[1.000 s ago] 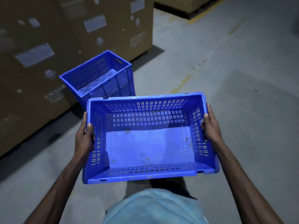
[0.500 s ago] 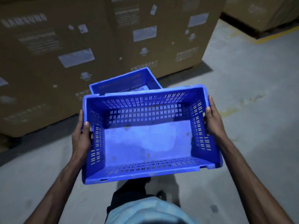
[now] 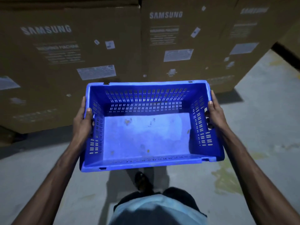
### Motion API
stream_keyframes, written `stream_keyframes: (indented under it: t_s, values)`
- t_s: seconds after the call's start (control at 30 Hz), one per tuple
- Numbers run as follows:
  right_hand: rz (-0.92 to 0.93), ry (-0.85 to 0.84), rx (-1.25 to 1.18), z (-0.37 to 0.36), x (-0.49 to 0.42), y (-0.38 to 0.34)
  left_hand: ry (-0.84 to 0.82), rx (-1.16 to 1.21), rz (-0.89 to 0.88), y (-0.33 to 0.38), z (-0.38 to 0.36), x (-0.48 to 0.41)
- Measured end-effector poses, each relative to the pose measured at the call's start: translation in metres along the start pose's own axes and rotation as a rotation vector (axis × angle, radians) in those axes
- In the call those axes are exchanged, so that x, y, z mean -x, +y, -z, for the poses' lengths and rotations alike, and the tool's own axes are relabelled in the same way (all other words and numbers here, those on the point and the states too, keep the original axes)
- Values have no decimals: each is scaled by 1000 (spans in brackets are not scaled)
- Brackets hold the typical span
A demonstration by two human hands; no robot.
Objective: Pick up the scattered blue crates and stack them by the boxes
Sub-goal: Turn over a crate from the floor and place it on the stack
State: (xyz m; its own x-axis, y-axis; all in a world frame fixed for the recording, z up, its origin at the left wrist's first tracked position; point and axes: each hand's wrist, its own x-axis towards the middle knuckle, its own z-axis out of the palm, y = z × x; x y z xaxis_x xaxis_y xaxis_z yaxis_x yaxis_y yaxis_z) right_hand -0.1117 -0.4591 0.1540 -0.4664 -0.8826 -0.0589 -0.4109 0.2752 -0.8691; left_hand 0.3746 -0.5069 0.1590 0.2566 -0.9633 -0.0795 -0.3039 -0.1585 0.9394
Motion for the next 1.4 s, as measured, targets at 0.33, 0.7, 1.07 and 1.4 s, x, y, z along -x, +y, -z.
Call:
stream_keyframes:
  t_s: [0.33,0.7,1.07,1.4]
  values:
    - [5,-130,34,-88,-144,-3,115,-114,25,-19,-23,-101]
    - [-96,-322,96,-132,-202,8,109,-224,143,-46,-48,-139]
    - [18,-303,356,-128,-191,-7,266,-665,68,-40,-52,-128]
    - [454,-57,804,-105,-110,-35,-130,-381,-360,-13,-98,-51]
